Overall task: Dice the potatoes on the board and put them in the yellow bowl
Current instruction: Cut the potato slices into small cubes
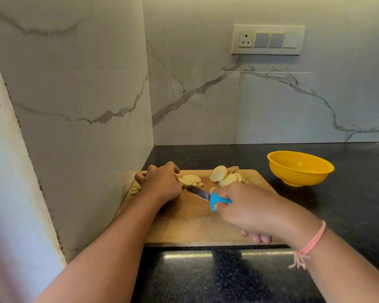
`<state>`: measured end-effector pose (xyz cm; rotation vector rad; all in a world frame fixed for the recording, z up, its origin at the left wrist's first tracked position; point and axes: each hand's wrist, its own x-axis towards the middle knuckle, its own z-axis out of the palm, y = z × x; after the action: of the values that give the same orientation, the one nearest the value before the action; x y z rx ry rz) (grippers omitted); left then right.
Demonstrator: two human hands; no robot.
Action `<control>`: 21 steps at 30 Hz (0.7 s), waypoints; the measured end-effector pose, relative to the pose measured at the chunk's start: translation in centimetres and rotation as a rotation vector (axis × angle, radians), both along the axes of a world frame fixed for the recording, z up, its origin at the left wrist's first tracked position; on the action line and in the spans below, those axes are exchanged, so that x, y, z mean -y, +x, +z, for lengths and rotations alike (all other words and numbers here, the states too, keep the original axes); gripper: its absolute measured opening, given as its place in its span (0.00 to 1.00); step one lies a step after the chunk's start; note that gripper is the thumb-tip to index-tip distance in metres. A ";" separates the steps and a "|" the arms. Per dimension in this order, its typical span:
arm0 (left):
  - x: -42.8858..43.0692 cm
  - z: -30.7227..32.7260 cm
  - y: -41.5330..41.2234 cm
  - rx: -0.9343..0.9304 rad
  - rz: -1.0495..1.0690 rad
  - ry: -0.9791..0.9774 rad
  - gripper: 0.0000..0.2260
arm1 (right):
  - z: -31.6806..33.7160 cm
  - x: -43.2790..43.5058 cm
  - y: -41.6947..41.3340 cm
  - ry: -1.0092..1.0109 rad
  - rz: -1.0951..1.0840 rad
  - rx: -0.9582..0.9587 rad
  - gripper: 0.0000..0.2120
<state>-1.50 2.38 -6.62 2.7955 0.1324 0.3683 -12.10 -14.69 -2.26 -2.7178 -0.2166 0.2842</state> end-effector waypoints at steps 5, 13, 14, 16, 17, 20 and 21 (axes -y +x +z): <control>0.0 0.5 -0.2 -0.069 -0.014 0.020 0.13 | 2.5 1.1 2.1 0.153 0.006 0.043 0.22; -0.4 0.8 0.1 -0.041 -0.025 0.076 0.11 | 2.6 0.0 7.0 0.278 -0.020 0.147 0.23; -0.5 0.8 0.2 -0.038 -0.028 0.074 0.11 | 1.9 0.0 7.3 0.286 -0.027 0.163 0.23; -0.7 0.8 0.4 -0.021 -0.036 0.066 0.09 | 0.7 0.1 7.5 0.287 -0.039 0.192 0.23; -0.8 0.7 0.5 -0.015 -0.038 0.056 0.08 | 0.2 0.3 7.5 0.291 -0.044 0.202 0.23; -1.1 0.7 1.1 -0.035 -0.033 0.019 0.03 | -0.3 0.9 7.8 0.314 -0.063 0.256 0.23; -1.2 0.7 1.1 -0.043 -0.030 0.011 0.04 | -0.4 1.1 7.8 0.312 -0.070 0.278 0.23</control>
<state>-0.41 3.58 -5.93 2.8138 0.0985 0.3025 -4.26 -15.76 -2.63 -2.4383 -0.2220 -0.1398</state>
